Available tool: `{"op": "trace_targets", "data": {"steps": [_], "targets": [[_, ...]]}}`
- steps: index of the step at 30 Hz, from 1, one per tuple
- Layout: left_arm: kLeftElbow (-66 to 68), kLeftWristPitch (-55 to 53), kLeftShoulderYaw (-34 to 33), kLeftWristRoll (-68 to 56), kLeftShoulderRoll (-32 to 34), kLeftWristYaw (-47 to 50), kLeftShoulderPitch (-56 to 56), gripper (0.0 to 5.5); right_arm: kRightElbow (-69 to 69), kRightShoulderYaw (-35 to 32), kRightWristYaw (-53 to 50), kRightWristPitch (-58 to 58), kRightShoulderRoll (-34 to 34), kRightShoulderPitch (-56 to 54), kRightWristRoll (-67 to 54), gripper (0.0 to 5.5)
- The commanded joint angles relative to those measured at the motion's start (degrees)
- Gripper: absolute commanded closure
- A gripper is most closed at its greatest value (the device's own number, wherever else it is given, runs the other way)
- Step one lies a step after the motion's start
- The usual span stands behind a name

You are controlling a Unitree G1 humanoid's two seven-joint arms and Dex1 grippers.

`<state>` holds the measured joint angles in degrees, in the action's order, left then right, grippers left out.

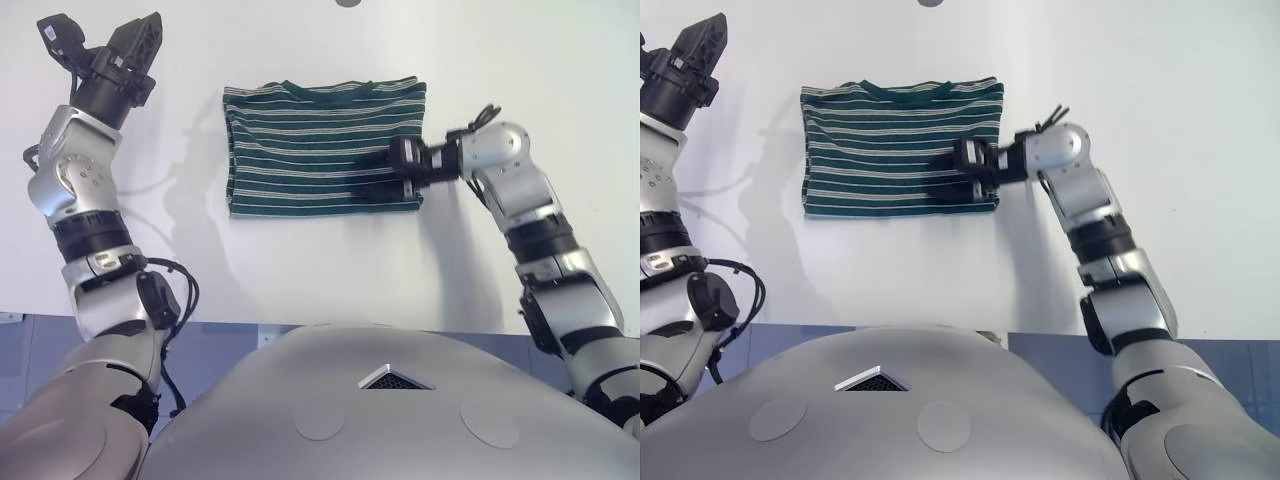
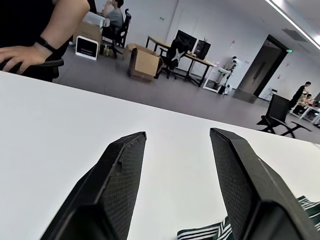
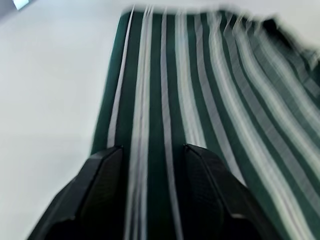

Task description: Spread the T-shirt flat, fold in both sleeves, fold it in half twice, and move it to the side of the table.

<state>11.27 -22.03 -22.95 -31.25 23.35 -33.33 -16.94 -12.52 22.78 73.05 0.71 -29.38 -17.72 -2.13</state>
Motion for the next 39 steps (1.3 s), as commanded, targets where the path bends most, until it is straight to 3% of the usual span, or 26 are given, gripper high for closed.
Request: {"op": "trace_targets", "data": {"steps": [1,4,8,11,16,18,20,24,27,34,39], "targets": [[-10.17,-1.54,3.12,0.74,-2.72,4.52,3.35,3.15,-1.99,1.84,0.03,1.82,-5.05,-3.27,6.43,3.24],[-17.72,-2.89,6.63,1.49,-3.46,6.32,5.05,3.15,-11.58,0.24,-4.74,4.56,-6.17,-9.85,9.58,3.24],[-23.23,-3.57,11.72,3.64,-2.94,7.00,6.42,3.15,-34.13,-1.03,-24.47,11.59,-6.61,-26.56,18.54,3.24],[-23.84,-3.40,12.41,4.03,-2.99,7.55,6.59,3.15,-38.85,-4.89,-31.63,13.93,-2.60,-32.76,16.87,3.24],[-22.26,-0.59,12.91,7.10,-1.64,7.76,7.97,3.15,-29.24,-6.75,-28.65,9.74,12.93,-23.55,5.97,3.24],[-22.02,-0.07,12.80,7.61,-1.43,7.56,8.05,3.15,-26.22,-6.43,-27.88,7.21,15.62,-20.87,4.45,3.24],[-21.60,0.18,12.63,8.44,-0.72,7.23,8.14,3.15,-16.62,-1.57,-20.83,2.61,15.99,-13.56,3.34,3.24],[-21.72,0.11,13.34,8.98,-1.15,7.72,8.73,3.15,0.21,6.61,-8.27,-2.84,8.05,-3.95,4.46,3.24],[-21.60,1.20,15.64,11.99,0.28,6.93,8.53,3.15,8.68,7.45,-2.52,0.29,-0.49,-0.89,5.78,3.24],[-23.37,6.07,24.73,19.91,5.44,0.03,7.88,3.15,10.72,-5.80,0.59,-2.63,-13.21,0.01,-2.42,3.24],[-23.08,19.09,31.98,24.69,15.50,-15.84,10.68,3.15,15.19,-14.54,0.93,-9.85,-16.45,1.39,-10.97,3.24]]}}
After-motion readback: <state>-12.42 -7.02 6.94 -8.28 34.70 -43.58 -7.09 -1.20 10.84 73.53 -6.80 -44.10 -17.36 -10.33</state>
